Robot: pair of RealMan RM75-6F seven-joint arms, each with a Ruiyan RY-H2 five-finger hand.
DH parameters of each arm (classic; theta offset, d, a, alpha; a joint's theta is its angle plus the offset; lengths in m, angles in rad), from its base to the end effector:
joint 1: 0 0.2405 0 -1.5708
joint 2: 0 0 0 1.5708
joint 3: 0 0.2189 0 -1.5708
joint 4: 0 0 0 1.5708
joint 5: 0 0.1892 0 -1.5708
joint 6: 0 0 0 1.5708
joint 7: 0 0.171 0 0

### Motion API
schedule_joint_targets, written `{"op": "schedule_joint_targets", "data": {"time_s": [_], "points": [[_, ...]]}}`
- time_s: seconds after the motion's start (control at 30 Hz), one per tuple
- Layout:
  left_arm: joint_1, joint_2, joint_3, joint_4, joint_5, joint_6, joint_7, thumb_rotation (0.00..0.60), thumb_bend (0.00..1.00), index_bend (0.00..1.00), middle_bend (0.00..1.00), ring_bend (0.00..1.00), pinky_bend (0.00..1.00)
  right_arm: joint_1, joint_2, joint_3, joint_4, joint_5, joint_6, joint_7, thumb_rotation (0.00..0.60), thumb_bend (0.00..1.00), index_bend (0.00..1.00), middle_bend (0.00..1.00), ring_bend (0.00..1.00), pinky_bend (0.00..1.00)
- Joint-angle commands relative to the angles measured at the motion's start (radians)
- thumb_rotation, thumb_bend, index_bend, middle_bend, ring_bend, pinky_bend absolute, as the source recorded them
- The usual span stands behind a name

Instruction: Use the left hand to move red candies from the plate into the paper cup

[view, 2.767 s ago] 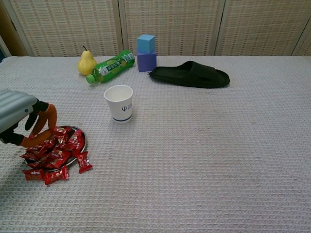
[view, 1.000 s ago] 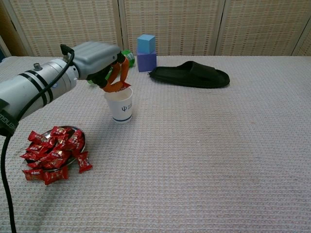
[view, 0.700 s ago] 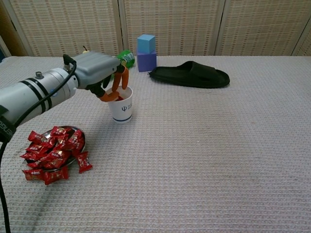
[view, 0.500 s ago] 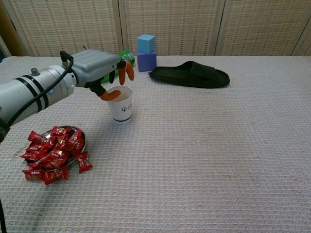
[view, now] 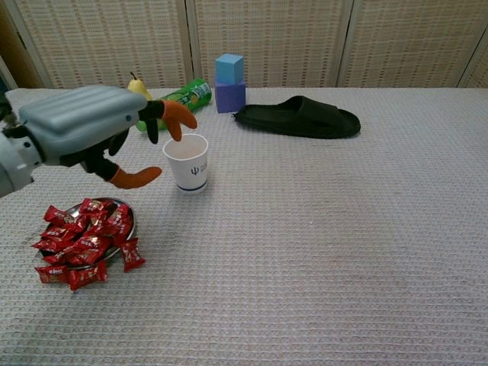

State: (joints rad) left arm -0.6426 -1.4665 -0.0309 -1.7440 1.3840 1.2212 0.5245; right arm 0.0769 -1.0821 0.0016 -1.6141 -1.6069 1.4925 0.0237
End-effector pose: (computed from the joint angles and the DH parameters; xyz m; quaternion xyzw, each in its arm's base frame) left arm -0.0849 0.2702 0.0190 -0.7729 -0.2552 -0.4187 0.4026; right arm -0.2609 -0.1913 0.1580 0.6333 -0.3758 0.3887 0.5537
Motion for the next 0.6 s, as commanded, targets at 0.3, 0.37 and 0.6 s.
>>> {"op": "schedule_joint_targets", "data": {"time_s": [0.3, 0.37, 0.6], "points": [[0.299, 0.055, 0.281, 0.056, 0.237, 0.235, -0.050, 0.600, 0.39, 0.16, 0.25, 0.35, 0.70, -0.014, 0.004, -0.032, 0.002, -0.073, 0.035, 0.004, 0.600, 0.04, 0.00, 0.00, 0.00, 0.00], [0.307, 0.052, 0.283, 0.064, 0.243, 0.240, -0.050, 0.600, 0.39, 0.16, 0.25, 0.35, 0.70, -0.015, 0.003, -0.032, 0.003, -0.074, 0.036, 0.005, 0.600, 0.04, 0.00, 0.00, 0.00, 0.00], [0.403, 0.032, 0.298, 0.183, 0.291, 0.333, -0.109, 0.600, 0.39, 0.17, 0.26, 0.36, 0.70, -0.013, -0.003, -0.041, 0.002, -0.093, 0.032, -0.016, 0.600, 0.04, 0.00, 0.00, 0.00, 0.00]]}}
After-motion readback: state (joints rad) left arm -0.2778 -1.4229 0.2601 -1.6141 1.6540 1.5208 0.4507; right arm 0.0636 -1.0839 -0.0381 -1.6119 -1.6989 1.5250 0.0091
